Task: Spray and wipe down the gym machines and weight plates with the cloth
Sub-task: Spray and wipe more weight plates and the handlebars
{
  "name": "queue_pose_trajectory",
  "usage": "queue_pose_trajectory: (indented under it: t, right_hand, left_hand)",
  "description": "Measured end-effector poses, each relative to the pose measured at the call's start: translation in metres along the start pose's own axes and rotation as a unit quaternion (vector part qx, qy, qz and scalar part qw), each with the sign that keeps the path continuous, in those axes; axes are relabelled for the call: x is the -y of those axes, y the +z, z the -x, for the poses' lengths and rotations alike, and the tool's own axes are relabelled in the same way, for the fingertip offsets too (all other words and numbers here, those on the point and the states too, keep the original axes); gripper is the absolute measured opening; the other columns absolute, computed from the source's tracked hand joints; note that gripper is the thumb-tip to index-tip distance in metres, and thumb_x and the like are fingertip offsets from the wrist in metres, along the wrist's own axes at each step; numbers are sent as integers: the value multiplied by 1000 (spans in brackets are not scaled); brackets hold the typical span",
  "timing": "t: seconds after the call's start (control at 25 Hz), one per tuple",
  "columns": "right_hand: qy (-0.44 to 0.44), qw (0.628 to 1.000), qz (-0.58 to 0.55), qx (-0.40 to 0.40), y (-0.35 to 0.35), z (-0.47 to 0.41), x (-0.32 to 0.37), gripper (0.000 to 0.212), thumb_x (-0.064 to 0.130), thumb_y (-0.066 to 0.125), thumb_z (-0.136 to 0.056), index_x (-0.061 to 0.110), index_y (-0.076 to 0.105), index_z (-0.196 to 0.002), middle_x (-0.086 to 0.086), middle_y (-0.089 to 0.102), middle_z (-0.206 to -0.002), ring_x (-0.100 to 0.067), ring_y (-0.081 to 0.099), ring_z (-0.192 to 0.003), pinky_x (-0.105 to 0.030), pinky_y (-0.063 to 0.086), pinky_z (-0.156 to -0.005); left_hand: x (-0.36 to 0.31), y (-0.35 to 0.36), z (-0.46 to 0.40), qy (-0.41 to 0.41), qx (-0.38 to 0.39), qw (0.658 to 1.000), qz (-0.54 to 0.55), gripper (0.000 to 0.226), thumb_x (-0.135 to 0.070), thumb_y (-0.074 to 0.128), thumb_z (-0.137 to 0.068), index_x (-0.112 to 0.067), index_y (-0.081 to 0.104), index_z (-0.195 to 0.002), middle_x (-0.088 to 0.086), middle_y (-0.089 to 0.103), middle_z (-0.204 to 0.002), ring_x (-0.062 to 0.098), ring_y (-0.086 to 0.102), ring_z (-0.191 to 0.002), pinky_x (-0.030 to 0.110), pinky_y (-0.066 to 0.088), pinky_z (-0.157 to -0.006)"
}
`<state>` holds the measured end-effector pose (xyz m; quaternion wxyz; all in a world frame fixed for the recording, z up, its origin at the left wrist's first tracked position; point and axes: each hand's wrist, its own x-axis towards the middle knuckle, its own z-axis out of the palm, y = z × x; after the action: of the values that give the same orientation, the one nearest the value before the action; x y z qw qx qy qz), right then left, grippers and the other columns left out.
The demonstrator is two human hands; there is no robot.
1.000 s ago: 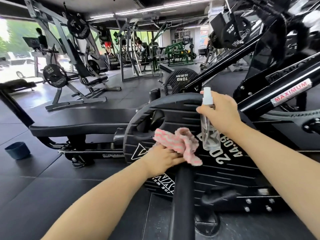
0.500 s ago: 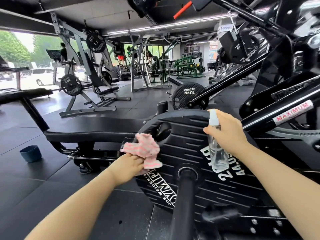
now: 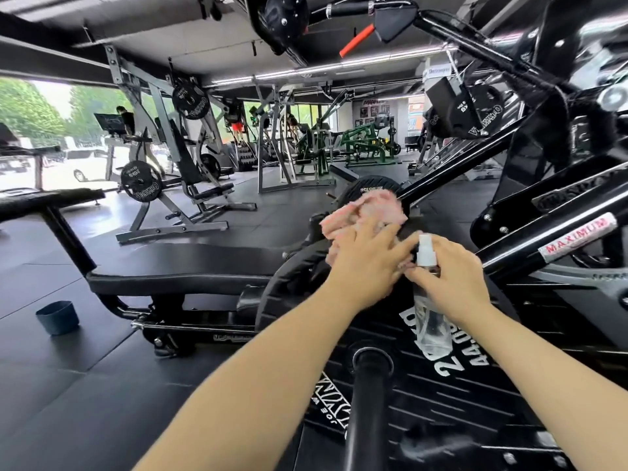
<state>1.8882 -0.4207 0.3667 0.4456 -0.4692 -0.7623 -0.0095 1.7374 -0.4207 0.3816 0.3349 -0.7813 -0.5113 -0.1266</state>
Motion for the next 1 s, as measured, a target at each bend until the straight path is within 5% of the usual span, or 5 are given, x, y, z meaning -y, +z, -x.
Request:
queue_pose_trajectory:
  t: [0.2,0.36,0.72,0.84,1.0]
  right_hand:
    - [9,999,-44,2,1,1,-8,73,57,37,-60,19,57,-120,8,57,-100,-19,48,-106,-30,26,-87]
    - [6,999,-46,-14,3,2,-7,49,39,48,-67,13,60,-107,4,59,-90,-19,49,-95,-23,18,-77]
    - [52,993,-84,60,-12,-6,4,19,22,59,-83,4,53,-84,-10,59,-81,-29,52,-82,-35,35,-72]
    - [59,992,-35,104,-21,-19,19,22,30,56,-85,9,50,-84,-5,61,-80,-26,55,-82,-35,40,-76]
    - [5,993,8,119,-14,-40,59,23,36,53,-85,21,40,-73,5,52,-74,-21,50,-80,-33,33,-70]
  left_hand:
    - [23,0,4,-53,-47,997,17,46,-34,39,-84,-24,51,-127,6,60,-106,33,56,-91,43,50,-66]
    - [53,-1,3,-262,84,959,69,24,-20,42,-90,-18,55,-110,3,63,-102,29,61,-94,36,46,-71]
    - [125,35,84,-438,276,846,127,34,-15,36,-99,-1,54,-124,15,58,-125,30,55,-115,33,43,-89]
    - [144,30,106,-521,203,805,199,36,-14,26,-102,-5,44,-132,13,53,-132,28,51,-121,33,39,-95]
    - [147,6,108,-606,-29,666,434,43,-30,26,-103,-12,54,-129,18,54,-131,31,50,-119,32,36,-96]
